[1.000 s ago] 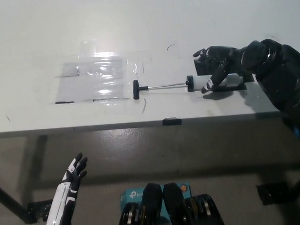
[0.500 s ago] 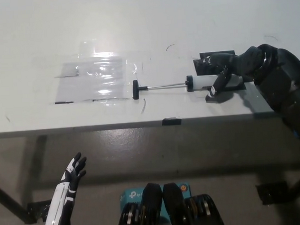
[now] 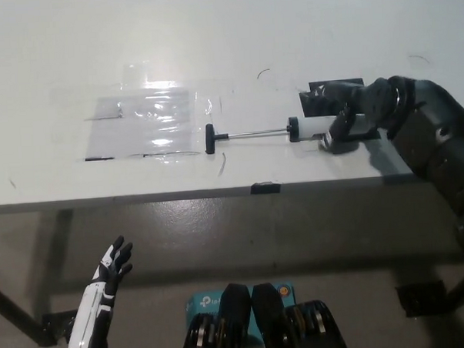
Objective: The robot uses right hand to pick up a small white air pumper and uses its left hand to compress it, and then puts it on the desk
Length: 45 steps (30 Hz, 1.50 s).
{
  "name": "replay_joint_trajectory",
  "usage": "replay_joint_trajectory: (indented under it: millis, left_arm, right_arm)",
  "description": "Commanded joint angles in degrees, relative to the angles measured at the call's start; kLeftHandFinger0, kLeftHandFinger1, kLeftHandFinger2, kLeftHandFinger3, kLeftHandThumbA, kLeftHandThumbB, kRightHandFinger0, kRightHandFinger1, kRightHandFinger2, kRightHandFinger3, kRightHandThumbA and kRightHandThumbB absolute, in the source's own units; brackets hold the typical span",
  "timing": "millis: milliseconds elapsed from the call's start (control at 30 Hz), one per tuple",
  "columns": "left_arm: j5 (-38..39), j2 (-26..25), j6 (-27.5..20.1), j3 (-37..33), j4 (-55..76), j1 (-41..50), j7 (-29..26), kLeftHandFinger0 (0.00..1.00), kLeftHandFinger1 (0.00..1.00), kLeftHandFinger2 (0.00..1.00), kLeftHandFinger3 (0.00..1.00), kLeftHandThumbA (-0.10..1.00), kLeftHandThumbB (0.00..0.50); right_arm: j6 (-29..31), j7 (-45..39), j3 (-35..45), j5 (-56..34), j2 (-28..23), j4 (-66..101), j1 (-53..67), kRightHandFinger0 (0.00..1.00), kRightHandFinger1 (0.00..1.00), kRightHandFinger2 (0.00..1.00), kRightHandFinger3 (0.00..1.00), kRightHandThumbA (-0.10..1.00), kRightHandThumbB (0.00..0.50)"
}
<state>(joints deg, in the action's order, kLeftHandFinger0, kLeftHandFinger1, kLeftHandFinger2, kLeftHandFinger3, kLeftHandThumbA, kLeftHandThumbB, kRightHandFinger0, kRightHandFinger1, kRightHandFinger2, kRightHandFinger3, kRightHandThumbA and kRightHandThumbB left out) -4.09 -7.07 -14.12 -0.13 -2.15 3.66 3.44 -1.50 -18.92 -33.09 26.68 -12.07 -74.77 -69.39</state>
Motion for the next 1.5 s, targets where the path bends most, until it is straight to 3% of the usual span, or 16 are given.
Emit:
replay_joint_trajectory:
  millis: [0,33,167,267,433,533,633,667,700,800,933,1100,1200,1233,1367,1467]
  left_arm:
    - [1.4,-1.2,-1.3,0.6,2.2,0.3,0.5,1.0,1.0,1.0,1.0,1.0,0.027]
    - [1.5,-1.1,-0.7,0.7,2.5,0.2,0.6,1.0,1.0,1.0,1.0,1.0,0.024]
    - [1.8,-0.9,-0.1,1.3,2.9,-0.2,-0.1,1.0,1.0,1.0,1.0,1.0,0.027]
    - [2.0,-0.9,-0.6,1.6,2.7,-0.4,-0.2,1.0,1.0,1.0,1.0,1.0,0.026]
    - [2.2,-0.8,-0.4,1.8,2.5,-0.7,-0.2,1.0,1.0,1.0,1.0,1.0,0.027]
    - [2.4,-0.9,-0.1,1.9,2.5,-1.3,0.0,1.0,1.0,1.0,1.0,1.0,0.014]
    - [2.4,-0.8,-0.3,2.0,2.4,-1.3,0.0,1.0,1.0,1.0,1.0,1.0,0.008]
    - [2.3,-0.8,-0.3,2.0,2.4,-1.3,0.0,1.0,1.0,1.0,1.0,1.0,0.008]
    - [1.9,-0.8,-0.5,2.0,2.4,-1.2,-0.1,1.0,1.0,1.0,1.0,1.0,0.01]
    - [2.0,-0.7,-0.3,2.0,2.5,-1.1,0.0,1.0,1.0,1.0,1.0,1.0,0.019]
    - [2.3,-0.4,-0.1,1.9,3.3,-1.0,0.1,1.0,1.0,1.0,1.0,1.0,0.012]
    - [2.6,0.3,2.3,2.0,8.5,-0.6,-0.2,1.0,1.0,1.0,1.0,1.0,0.041]
    - [3.9,0.6,2.7,2.3,11.1,-0.8,0.0,1.0,1.0,1.0,1.0,1.0,0.038]
    - [4.5,0.7,2.6,2.4,13.0,-1.1,0.0,1.0,1.0,1.0,1.0,1.0,0.009]
    - [5.8,0.4,3.9,3.2,16.4,-3.9,-0.2,1.0,1.0,1.0,1.0,1.0,0.021]
    - [5.5,0.7,5.6,4.1,18.2,-6.2,-1.3,1.0,1.0,1.0,1.0,1.0,0.046]
  right_arm:
    - [8.2,24.2,-5.8,9.4,1.4,-1.0,1.0,0.0,0.0,0.08,0.14,0.19,0.187]
    - [8.3,25.2,-6.3,9.8,1.4,-1.3,1.2,0.0,0.02,0.13,0.18,0.23,0.179]
    - [9.2,27.2,-6.7,9.5,1.1,-1.6,1.6,0.0,0.0,0.14,0.11,0.32,0.171]
    - [9.6,28.4,-6.9,9.3,0.6,-1.6,1.5,0.0,0.0,0.21,0.15,0.36,0.168]
    - [9.9,29.5,-6.2,8.5,-0.6,-1.6,1.4,0.0,0.14,0.44,0.22,0.38,0.178]
    - [11.6,31.4,-5.0,7.7,-1.9,-1.6,2.0,0.0,0.2,0.49,0.3,0.32,0.191]
    - [12.8,34.6,-4.8,8.1,-2.6,-1.6,2.7,0.0,0.19,0.5,0.39,-0.07,0.166]
    - [13.0,35.3,-4.8,8.2,-2.7,-1.6,2.9,0.0,0.21,0.52,0.42,-0.09,0.16]
    - [13.3,37.2,-4.5,8.3,-3.0,-1.1,3.3,0.0,0.29,0.7,0.61,-0.1,0.136]
    - [15.4,39.4,-3.7,8.1,-3.9,0.1,3.7,0.0,0.44,0.88,0.77,-0.1,0.123]
    - [18.9,39.0,-1.4,6.8,-5.2,3.3,4.5,0.01,0.55,0.89,1.0,-0.1,0.091]
    - [14.8,29.3,1.1,7.2,-8.9,21.5,9.3,0.06,0.59,0.91,1.0,-0.1,0.116]
    - [13.1,24.8,1.6,7.3,-11.2,32.6,12.7,0.08,0.6,0.91,1.0,-0.1,0.124]
    - [11.6,21.9,2.0,7.0,-12.5,39.7,14.8,0.07,0.59,0.89,1.0,-0.1,0.128]
    - [6.4,13.4,3.2,5.1,-15.2,56.1,18.7,0.09,0.61,0.88,1.0,-0.1,0.145]
    - [7.1,11.6,3.9,3.9,-16.3,63.2,20.9,0.07,0.55,0.84,0.94,-0.1,0.18]
